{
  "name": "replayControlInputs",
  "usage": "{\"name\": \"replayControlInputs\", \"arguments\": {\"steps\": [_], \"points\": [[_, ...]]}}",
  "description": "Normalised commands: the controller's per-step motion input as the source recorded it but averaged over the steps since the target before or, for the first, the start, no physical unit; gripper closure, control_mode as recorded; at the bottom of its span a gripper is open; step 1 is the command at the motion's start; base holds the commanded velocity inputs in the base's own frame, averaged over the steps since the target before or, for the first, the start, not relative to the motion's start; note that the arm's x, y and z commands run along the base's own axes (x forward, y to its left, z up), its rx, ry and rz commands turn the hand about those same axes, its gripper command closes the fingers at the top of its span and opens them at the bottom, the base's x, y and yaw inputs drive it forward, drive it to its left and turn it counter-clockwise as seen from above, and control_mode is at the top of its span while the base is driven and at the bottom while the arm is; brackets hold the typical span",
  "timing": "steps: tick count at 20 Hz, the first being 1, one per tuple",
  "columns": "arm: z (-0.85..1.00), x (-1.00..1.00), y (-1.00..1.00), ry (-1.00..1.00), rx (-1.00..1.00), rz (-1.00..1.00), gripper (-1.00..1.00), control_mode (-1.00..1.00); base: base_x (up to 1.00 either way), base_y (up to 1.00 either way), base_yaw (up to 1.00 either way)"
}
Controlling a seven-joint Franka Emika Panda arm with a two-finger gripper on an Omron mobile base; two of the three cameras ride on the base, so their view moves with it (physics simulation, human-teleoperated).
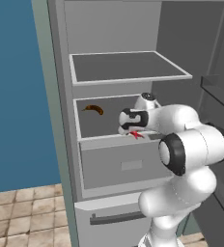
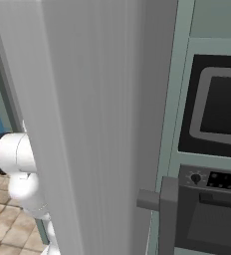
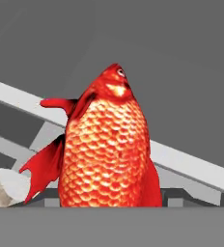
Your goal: Take the fish from the fridge and place it on the digital scale on the counter by the fridge. Wait a few seconds for a reading, then move it to the plate on the dining counter.
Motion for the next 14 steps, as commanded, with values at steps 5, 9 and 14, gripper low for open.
{"name": "replayControlInputs", "arguments": {"steps": [5, 9, 14], "points": [[0.91, -0.69, 0.0, 0.0, 0.0, 0.0, 1.0, -1.0, 0.0, 0.0, 0.0], [0.79, -0.95, 0.0, 0.0, -0.01, 0.0, 1.0, -1.0, 0.0, 0.0, 0.0], [0.58, -1.0, 0.0, 0.03, 0.0, 0.0, 1.0, -1.0, 0.0, 0.0, 0.0]]}}
